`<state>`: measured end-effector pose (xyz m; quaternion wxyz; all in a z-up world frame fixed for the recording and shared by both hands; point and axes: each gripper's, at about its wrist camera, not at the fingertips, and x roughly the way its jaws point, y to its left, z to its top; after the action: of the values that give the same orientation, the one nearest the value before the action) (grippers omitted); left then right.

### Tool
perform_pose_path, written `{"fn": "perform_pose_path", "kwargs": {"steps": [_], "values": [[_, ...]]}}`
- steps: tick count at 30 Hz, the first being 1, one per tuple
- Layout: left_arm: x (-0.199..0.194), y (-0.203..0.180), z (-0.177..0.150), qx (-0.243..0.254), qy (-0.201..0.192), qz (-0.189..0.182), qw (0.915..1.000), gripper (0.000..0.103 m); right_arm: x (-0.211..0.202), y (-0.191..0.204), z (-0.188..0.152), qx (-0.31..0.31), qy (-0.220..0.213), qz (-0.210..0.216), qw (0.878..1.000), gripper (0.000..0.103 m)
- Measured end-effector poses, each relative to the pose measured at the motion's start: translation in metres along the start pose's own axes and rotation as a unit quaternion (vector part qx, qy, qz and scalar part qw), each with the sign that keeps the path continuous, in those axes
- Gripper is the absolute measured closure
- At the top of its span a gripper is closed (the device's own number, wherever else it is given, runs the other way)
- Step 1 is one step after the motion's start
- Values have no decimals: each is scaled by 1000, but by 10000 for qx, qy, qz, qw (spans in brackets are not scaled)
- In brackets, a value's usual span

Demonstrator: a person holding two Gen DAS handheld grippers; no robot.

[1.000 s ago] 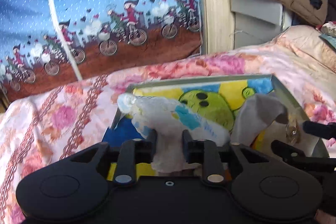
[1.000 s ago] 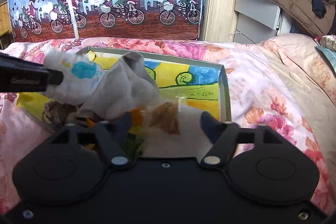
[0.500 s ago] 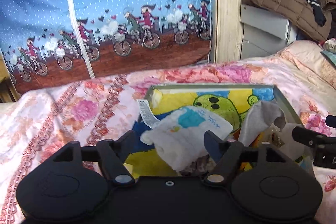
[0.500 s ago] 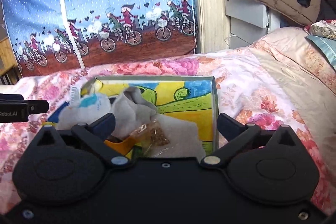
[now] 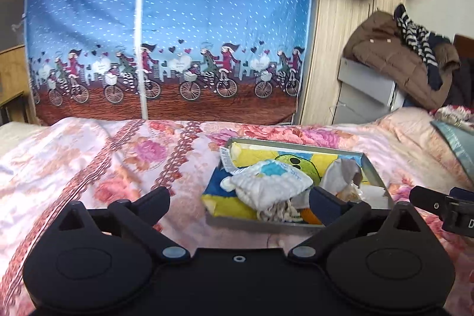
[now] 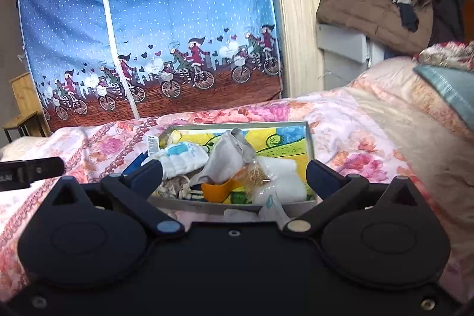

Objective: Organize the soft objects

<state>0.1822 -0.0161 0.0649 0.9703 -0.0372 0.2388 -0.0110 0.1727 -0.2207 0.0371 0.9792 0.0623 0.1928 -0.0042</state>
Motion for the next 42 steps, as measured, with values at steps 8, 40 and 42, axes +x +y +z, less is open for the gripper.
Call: {"fn": "perform_pose_path", "kwargs": {"steps": [8,40,42], "values": [[-56,20,-23,183,-227,-11,9996,1,-39,-2,-14,314,-106,-196,9993,0],[-49,26,-99,365,489,-26,9981,1,-27,26,-76,66,1544,-748,9852,0],[-49,25,-100,394,506,-19,9979,1,-27,28,-77,37,1581,-721,9848,0]]}}
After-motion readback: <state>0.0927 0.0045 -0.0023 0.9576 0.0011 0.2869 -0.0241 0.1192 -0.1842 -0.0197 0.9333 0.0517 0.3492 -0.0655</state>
